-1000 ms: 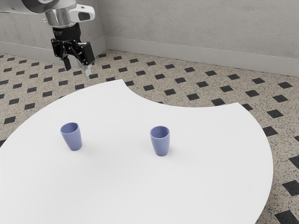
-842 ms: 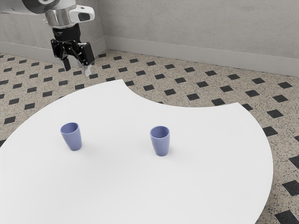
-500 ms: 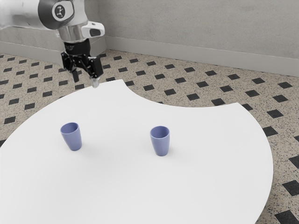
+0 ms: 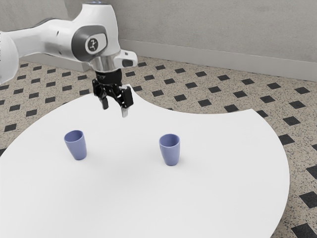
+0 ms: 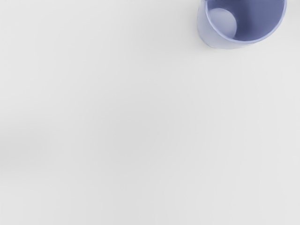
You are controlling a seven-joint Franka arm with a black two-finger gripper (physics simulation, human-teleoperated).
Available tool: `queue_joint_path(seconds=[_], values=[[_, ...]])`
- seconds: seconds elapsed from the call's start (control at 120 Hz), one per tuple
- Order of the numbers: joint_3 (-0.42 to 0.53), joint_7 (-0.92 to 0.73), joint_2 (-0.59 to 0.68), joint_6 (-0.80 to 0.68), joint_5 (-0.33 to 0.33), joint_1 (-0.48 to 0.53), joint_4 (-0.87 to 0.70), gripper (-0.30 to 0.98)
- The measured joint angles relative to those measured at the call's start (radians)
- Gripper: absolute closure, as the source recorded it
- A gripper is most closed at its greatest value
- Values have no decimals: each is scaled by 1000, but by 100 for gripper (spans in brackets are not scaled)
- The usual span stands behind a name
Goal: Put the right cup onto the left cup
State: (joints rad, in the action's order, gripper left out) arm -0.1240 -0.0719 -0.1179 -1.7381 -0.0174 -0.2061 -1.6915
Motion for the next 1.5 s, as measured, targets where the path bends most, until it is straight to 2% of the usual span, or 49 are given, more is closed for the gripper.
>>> queue_joint_path(seconds=[0.433,0.733,1.042,1.5], values=[[32,110,-52,-32,-46,-11,0,3],[40,165,-145,-30,-52,-21,97,2],[41,212,-204,-27,-90,-27,139,2],[43,276,-324,-23,-86,-24,266,2]])
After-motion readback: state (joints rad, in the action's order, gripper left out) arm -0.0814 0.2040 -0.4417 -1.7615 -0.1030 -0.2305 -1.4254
